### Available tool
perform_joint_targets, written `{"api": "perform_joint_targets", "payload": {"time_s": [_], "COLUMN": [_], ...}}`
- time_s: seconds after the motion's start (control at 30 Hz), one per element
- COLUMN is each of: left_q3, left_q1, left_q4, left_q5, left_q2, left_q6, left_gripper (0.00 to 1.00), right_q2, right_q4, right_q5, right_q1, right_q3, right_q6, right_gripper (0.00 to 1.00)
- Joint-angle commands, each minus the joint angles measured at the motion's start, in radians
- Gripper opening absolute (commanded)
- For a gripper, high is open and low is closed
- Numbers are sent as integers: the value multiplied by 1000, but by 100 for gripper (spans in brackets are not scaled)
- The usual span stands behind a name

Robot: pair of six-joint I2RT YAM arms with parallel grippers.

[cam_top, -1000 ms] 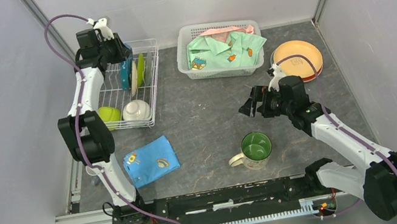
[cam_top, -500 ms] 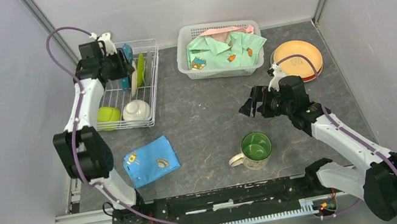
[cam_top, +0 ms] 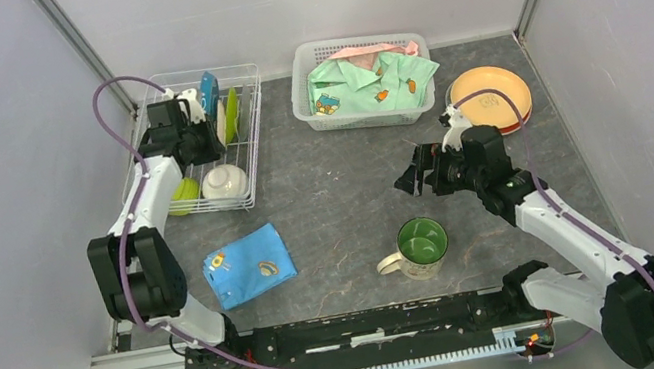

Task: Load the mixed dishes into the dish rack
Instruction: Insert the plate into the dish rack.

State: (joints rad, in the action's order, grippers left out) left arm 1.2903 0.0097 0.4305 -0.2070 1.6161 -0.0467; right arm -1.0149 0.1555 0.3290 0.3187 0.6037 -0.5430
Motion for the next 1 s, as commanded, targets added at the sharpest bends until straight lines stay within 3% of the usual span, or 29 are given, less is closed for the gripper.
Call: {"api": "perform_joint_targets", "payload": {"time_s": [0.0,0.5,0.73,0.97], "left_q3": [-11,56,134,197], "left_q1": [2,1,2,1], "left_q4": [-78,-182,-225,-212], "left_q5": [58,30,52,52], "left_q2": [2,121,160,196], "left_q6": [20,37,41,41], "left_gripper": [31,12,9,14], "right_q2": [36,43,44,41], "right_q4": [-17,-25,-21,-27], "right_q5": [0,-17,-31,-26], "right_q1": [3,2,3,3], "right_q3": [29,36,36,31], "right_q6": [33,31,34,23], "right_gripper": [98,98,98,98]}}
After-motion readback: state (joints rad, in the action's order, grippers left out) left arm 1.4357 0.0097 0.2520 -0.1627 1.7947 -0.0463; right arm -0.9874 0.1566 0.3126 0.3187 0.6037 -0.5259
